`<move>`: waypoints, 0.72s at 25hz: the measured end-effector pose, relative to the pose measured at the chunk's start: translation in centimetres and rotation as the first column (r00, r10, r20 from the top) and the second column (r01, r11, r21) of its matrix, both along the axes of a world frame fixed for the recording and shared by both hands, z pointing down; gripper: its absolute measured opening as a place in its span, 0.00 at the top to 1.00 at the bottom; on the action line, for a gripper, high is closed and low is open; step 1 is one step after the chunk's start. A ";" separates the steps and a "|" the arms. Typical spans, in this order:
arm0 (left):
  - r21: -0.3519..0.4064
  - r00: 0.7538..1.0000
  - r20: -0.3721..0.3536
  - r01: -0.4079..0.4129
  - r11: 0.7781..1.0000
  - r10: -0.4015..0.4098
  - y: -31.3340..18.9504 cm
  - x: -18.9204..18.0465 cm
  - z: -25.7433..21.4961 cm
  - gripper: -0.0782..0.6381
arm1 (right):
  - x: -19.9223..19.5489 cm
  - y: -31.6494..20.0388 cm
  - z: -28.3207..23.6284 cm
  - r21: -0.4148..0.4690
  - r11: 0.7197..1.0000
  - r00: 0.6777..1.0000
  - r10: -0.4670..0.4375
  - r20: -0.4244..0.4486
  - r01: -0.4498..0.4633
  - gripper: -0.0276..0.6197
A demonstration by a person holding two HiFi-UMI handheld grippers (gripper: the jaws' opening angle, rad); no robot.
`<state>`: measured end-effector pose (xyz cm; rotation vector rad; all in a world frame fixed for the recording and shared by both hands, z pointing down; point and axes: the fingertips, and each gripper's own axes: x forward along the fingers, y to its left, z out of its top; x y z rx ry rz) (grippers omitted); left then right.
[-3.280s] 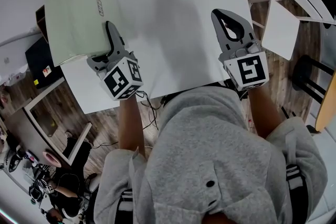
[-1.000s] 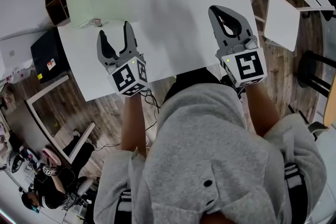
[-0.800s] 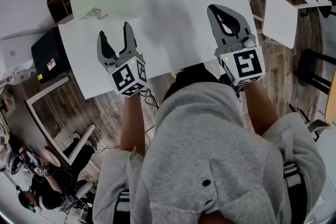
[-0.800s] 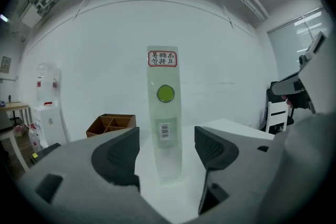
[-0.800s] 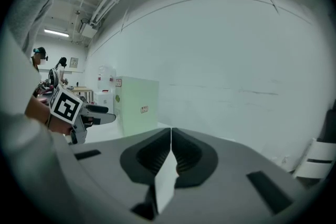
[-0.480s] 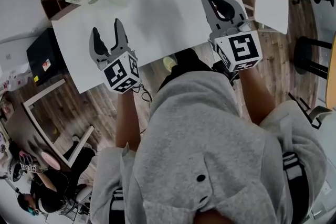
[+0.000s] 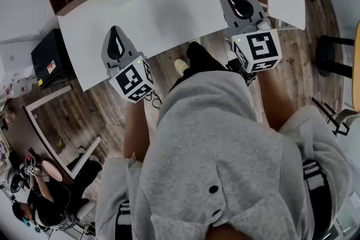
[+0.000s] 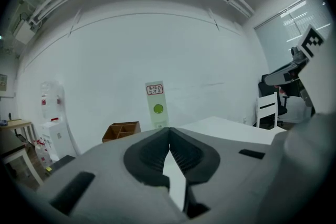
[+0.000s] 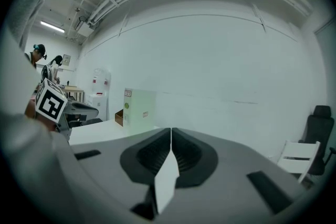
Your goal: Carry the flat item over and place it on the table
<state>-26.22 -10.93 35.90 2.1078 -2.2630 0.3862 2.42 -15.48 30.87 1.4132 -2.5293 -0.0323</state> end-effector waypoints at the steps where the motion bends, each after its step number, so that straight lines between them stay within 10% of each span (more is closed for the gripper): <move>1: -0.004 1.000 -0.006 -0.001 1.000 0.001 0.5 0.3 0.0 0.86 | 0.3 0.4 0.0 0.001 1.000 1.000 0.000 -0.002 0.000 0.91; 18: 0.016 0.996 -0.091 0.020 1.000 -0.019 8.0 9.2 -3.5 0.86 | 11.0 6.7 -0.9 0.000 1.000 1.000 0.020 0.019 -0.020 0.91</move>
